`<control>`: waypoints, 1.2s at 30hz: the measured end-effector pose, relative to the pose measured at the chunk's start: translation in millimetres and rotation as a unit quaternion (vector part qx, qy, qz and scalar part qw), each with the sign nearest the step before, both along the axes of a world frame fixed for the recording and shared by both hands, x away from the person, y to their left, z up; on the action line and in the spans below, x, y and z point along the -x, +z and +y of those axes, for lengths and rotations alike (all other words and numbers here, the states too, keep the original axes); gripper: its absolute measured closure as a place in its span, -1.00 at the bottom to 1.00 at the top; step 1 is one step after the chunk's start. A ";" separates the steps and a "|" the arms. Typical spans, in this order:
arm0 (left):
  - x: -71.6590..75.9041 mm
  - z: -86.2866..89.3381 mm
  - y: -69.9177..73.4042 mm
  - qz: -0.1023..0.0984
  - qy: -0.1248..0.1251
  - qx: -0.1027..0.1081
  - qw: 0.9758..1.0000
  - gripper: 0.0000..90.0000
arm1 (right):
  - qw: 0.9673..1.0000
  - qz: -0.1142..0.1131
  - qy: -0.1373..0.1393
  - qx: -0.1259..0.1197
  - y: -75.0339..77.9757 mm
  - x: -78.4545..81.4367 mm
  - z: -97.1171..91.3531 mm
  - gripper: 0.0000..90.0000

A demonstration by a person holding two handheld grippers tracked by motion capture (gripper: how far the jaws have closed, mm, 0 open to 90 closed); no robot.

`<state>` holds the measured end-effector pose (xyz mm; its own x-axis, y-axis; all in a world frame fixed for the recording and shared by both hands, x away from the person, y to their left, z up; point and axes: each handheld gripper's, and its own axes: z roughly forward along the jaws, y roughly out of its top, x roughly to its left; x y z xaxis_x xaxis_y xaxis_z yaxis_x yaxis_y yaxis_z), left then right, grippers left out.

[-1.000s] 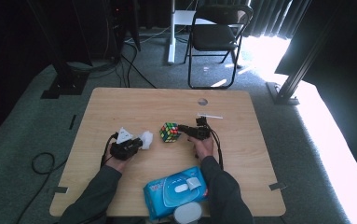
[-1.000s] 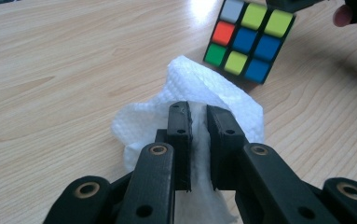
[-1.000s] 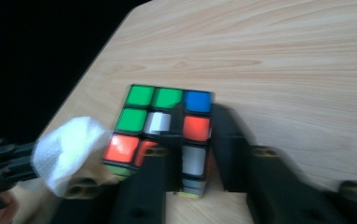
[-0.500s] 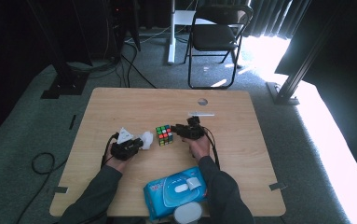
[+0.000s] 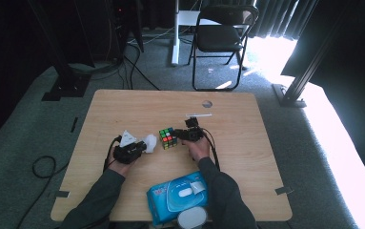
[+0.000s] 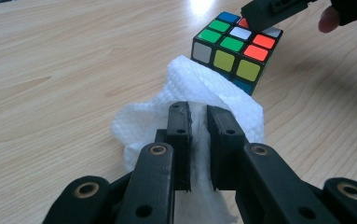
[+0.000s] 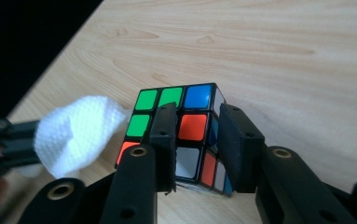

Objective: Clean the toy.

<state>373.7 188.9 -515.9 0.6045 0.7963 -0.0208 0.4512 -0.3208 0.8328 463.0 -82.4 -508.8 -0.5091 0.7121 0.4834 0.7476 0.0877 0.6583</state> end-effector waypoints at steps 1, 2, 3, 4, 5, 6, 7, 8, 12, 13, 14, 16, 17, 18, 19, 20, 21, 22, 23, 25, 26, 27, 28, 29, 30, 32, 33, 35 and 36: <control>0.1 0.2 0.1 0.000 0.000 0.000 1.000 0.79 | 1.000 0.009 -0.003 -0.010 -1.3 -0.8 -1.5 0.51; 0.1 0.3 0.1 0.000 0.000 0.000 1.000 0.79 | 1.000 0.020 -0.007 -0.024 -3.0 -1.7 -3.4 0.50; 0.2 0.6 0.1 0.000 0.001 0.001 1.000 0.79 | 0.999 0.026 -0.010 -0.030 -3.7 -2.0 -4.9 0.51; 0.2 0.9 0.1 0.000 0.002 0.001 1.000 0.79 | 0.999 0.031 -0.015 -0.038 -4.7 -2.5 -7.0 0.51; 0.3 1.1 0.1 0.000 0.003 0.002 1.000 0.79 | 0.998 0.037 -0.022 -0.048 -5.5 -2.9 -9.8 0.52; 0.1 1.3 -0.1 0.000 0.003 0.003 1.000 0.79 | 0.997 0.044 -0.030 -0.059 -6.4 -3.2 -13.2 0.54; 0.0 1.3 -0.2 0.001 0.003 0.003 1.000 0.79 | 0.996 0.051 -0.041 -0.069 -7.0 -3.8 -18.2 0.56; -0.1 1.1 -0.5 0.001 0.003 0.003 1.000 0.79 | 0.995 0.050 -0.048 -0.071 -6.9 -3.9 -21.1 0.58; -0.4 0.3 -0.6 0.001 0.001 0.002 1.000 0.79 | 0.994 0.050 -0.077 -0.066 -7.4 -3.9 -34.2 0.64; -0.4 0.2 -0.6 0.001 0.001 0.002 1.000 0.79 | 0.994 0.044 -0.085 -0.054 -8.5 -3.0 -36.8 0.87; -0.3 0.3 -0.5 0.001 0.001 0.002 1.000 0.78 | 0.994 0.044 -0.095 -0.029 -10.7 -2.0 -37.3 0.83; 0.0 0.8 -0.2 0.000 0.002 0.002 1.000 0.79 | 0.994 0.050 -0.094 -0.033 -19.8 0.0 -40.3 0.73; -0.1 1.1 -0.2 0.001 0.004 0.003 1.000 0.78 | 0.994 0.049 -0.093 -0.035 -22.7 2.2 -41.8 0.63; -0.3 1.3 -0.3 0.001 0.004 0.003 1.000 0.78 | 0.994 0.041 -0.093 -0.028 -24.0 4.7 -42.8 0.59; -0.5 1.8 -0.4 0.001 0.004 0.003 1.000 0.78 | 0.995 0.032 -0.090 -0.024 -24.4 6.3 -43.4 0.53; -0.5 2.0 -0.5 0.001 0.005 0.003 1.000 0.78 | 0.996 0.012 -0.081 -0.025 -23.2 9.1 -44.6 0.44; -0.6 1.8 -0.6 0.002 0.004 0.002 1.000 0.78 | 0.997 -0.010 -0.073 -0.020 -20.6 11.1 -45.3 0.32; -0.5 1.5 -0.7 0.002 0.004 0.002 1.000 0.78 | 0.997 -0.037 -0.065 -0.007 -17.2 12.8 -45.3 0.22; -0.5 1.1 -0.7 0.001 0.003 0.002 1.000 0.78 | 0.997 -0.063 -0.051 0.007 -13.2 14.1 -44.6 0.10; -0.4 0.8 -0.7 0.002 0.002 0.002 1.000 0.78 | 0.996 -0.085 -0.033 0.020 -9.0 15.4 -42.9 -0.01; -0.4 0.1 -0.7 0.001 0.001 0.003 1.000 0.78 | 0.994 -0.102 -0.022 0.032 -6.0 16.2 -41.4 -0.08; -0.4 -0.1 -0.7 0.001 0.001 0.002 1.000 0.78 | 0.989 -0.137 0.016 0.062 0.5 17.1 -35.5 -0.22; -0.3 -0.2 -0.7 0.001 0.001 0.002 1.000 0.78 | 0.987 -0.142 0.027 0.069 2.2 16.8 -32.9 -0.29; -0.2 -0.3 -0.8 0.001 0.001 0.002 1.000 0.78 | 0.984 -0.152 0.038 0.082 4.0 16.1 -29.3 -0.35; -0.2 -0.3 -0.8 0.001 0.000 0.002 1.000 0.78 | 0.982 -0.159 0.050 0.090 5.2 15.3 -25.8 -0.39; -0.3 0.0 -0.8 0.002 0.000 0.002 1.000 0.78 | 0.978 -0.162 0.072 0.109 5.3 11.4 -18.1 -0.51; -0.4 0.0 -0.9 0.002 0.001 0.004 1.000 0.78 | 0.976 -0.165 0.078 0.116 4.9 10.0 -15.9 -0.53; -0.3 0.5 -0.7 0.002 0.001 0.003 1.000 0.78 | 0.969 -0.177 0.091 0.144 3.6 6.5 -9.5 -0.56; -0.4 0.6 -0.7 0.001 0.001 0.003 1.000 0.78 | 0.969 -0.177 0.099 0.145 3.2 5.2 -7.8 -0.57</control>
